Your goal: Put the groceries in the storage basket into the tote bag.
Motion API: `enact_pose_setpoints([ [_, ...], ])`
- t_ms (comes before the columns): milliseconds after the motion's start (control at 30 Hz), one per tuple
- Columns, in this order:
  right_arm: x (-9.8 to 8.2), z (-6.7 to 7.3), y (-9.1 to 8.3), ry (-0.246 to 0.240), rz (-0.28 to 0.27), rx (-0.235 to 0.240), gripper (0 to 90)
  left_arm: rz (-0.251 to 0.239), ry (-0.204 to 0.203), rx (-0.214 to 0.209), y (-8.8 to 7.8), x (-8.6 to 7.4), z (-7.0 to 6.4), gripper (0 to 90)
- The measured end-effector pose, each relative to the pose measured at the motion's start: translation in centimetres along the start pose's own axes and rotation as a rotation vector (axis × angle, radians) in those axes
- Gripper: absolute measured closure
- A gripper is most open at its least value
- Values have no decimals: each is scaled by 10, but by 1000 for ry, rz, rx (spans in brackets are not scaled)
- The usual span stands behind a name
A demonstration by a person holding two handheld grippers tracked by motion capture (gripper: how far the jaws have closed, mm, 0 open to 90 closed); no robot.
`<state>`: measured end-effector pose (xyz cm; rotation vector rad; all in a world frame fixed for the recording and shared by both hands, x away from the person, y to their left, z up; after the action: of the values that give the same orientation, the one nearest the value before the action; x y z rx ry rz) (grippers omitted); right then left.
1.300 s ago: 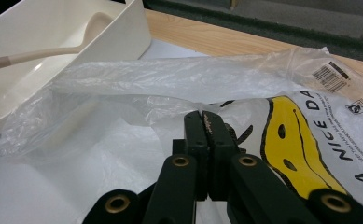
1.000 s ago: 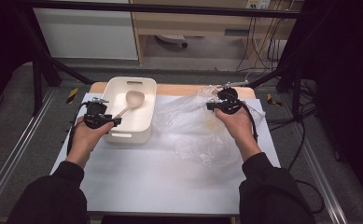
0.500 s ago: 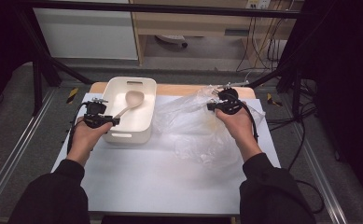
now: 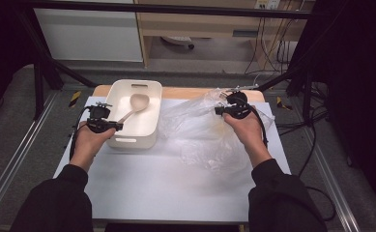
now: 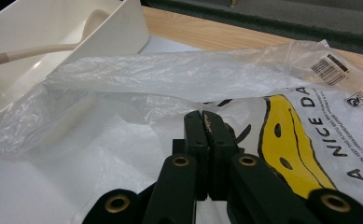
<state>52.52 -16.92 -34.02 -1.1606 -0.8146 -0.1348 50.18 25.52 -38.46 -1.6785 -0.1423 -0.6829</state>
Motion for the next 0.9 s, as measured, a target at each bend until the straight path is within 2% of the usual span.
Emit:
enact_pose_setpoints([
  [133, 0, -1, -1, -1, 0, 1, 900, -15, 3, 1, -1, -1, 0, 695],
  [200, 0, -1, -1, 0, 1, -2, 900, -32, -8, 1, -4, -2, 2, 695],
  [267, -1, -1, -1, -1, 1, -2, 900, -59, -11, 12, -9, -3, 4, 695],
  [433, 0, -1, -1, -2, 2, 1, 900, -108, -2, -8, -28, -5, 8, 695],
  [667, 1, 3, 0, -5, 6, 11, 900, -160, 69, -41, -60, -17, -2, 696],
  [900, 4, 6, -1, -7, 8, 17, 900, -191, 143, -88, -89, -30, -18, 696],
])
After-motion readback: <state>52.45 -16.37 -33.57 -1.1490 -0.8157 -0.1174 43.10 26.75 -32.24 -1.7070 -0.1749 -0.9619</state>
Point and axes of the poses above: each handheld gripper's, and its own axes: y roughly forward along the jaws, x roughly out of its top, z roughly to its left, the point moved 2 cm from there along y, roughly forward along the jaws, and after that the axes turned 10 degrees about z, right-handed, at the moved point
